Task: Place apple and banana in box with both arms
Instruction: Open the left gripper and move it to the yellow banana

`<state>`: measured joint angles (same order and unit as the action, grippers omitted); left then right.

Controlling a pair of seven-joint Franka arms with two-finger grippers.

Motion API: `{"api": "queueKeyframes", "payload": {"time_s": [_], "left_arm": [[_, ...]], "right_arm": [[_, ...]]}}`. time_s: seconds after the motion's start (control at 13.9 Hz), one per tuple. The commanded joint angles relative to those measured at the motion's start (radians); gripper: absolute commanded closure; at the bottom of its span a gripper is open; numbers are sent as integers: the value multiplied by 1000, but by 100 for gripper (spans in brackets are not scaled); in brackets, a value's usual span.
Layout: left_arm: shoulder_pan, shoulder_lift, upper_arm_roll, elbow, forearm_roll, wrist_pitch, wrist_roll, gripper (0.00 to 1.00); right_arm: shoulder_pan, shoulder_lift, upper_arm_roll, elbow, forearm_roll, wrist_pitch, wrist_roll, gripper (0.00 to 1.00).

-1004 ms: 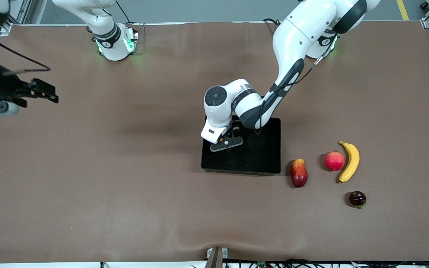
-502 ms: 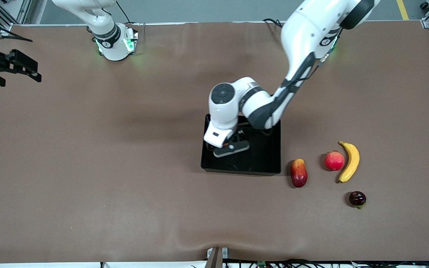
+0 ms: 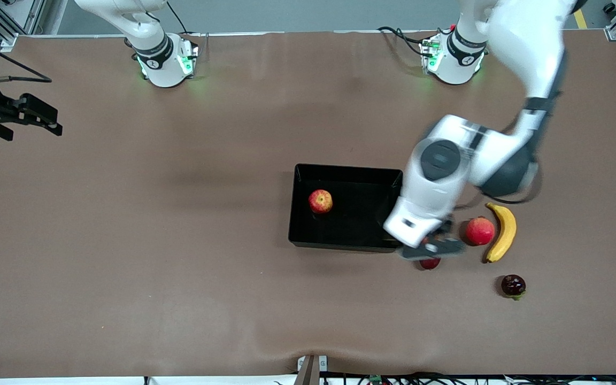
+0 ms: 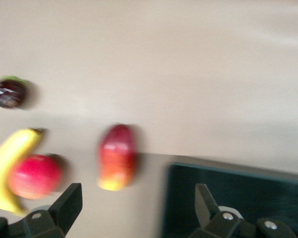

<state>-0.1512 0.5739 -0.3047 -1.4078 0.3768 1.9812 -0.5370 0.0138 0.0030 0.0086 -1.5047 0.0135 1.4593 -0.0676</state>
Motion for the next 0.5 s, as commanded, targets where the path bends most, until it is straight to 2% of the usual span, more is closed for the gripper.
{"api": "queueKeyframes", "payload": {"time_s": [0.0,0.22,0.43], "left_arm": [[115,-20,-10,-63,-13,-19,206,0],[205,-25,-11,-134,-9,1,328,0],[297,-25,-11,-213,-4,100,466,0]], "right_arm": [[-6,-17,7,-34,-4,26,5,0],[-6,-14,5,-40,-4,36,-1,0],[-6,-14,5,-57,-4,64,-3,0]]}}
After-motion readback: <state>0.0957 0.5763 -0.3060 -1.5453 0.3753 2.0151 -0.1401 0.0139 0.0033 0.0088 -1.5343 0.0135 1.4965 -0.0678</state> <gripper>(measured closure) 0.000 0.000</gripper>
